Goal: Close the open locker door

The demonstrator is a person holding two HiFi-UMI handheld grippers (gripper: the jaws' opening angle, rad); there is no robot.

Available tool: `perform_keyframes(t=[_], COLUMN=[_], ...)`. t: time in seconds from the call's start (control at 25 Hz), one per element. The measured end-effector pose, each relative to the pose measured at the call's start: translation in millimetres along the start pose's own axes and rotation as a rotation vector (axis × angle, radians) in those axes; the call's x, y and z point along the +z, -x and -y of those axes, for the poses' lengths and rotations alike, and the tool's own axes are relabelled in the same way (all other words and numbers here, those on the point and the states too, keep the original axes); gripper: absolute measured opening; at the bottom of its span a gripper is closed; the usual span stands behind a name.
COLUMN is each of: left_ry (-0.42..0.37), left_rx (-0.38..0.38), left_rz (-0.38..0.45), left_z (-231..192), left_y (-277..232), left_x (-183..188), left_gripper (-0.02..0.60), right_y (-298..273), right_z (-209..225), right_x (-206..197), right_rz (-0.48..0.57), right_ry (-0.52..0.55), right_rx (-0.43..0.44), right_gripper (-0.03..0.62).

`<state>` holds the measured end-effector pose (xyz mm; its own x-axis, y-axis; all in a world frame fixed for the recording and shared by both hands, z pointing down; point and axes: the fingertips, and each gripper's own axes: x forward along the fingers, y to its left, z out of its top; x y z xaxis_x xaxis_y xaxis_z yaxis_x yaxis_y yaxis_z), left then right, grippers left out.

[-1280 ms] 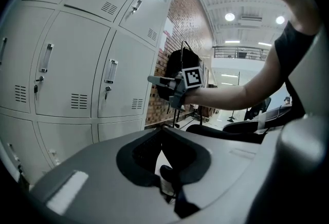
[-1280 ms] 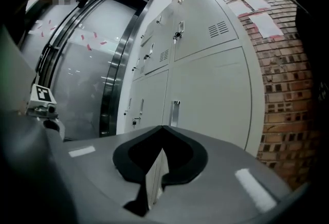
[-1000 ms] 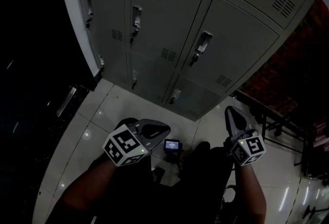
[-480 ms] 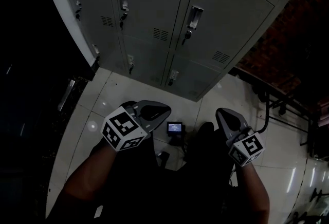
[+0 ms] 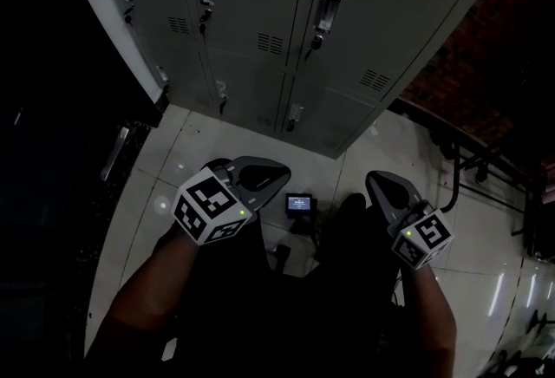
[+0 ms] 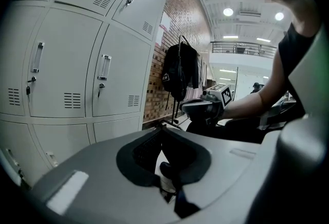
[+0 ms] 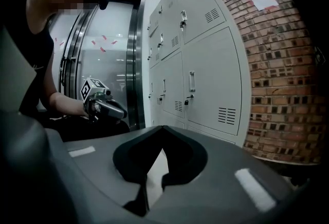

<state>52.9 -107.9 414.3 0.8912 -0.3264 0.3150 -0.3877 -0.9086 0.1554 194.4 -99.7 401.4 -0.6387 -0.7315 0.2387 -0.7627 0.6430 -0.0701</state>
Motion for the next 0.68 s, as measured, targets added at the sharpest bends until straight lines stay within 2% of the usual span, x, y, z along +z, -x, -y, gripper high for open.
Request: perform_keyframes(t=[0.2,0.36,0.68], left_ry=[0.000,-0.002,-0.002], left_rx=[0.003,0.004,0.008], left_rz=[-0.004,-0.006,-0.009], left_z=[-0.5,-1.0,-1.1], left_y=[0.9,0.9,1.2], left_x=[-1.0,-1.2,-1.7], left_gripper=[0.012,0.012,0.012], right_y=[-1.3,-3.5,-1.6], right_z=[-1.4,-6.4,-1.8], right_x=[0.9,7.1,1.5], right_rz=[-0.002,0.034,0.002], right_ry=[0.001,-0.026,0.006], right_rx=[-0.001,0.027,0.008], right_gripper=[0.002,0.002,0.002])
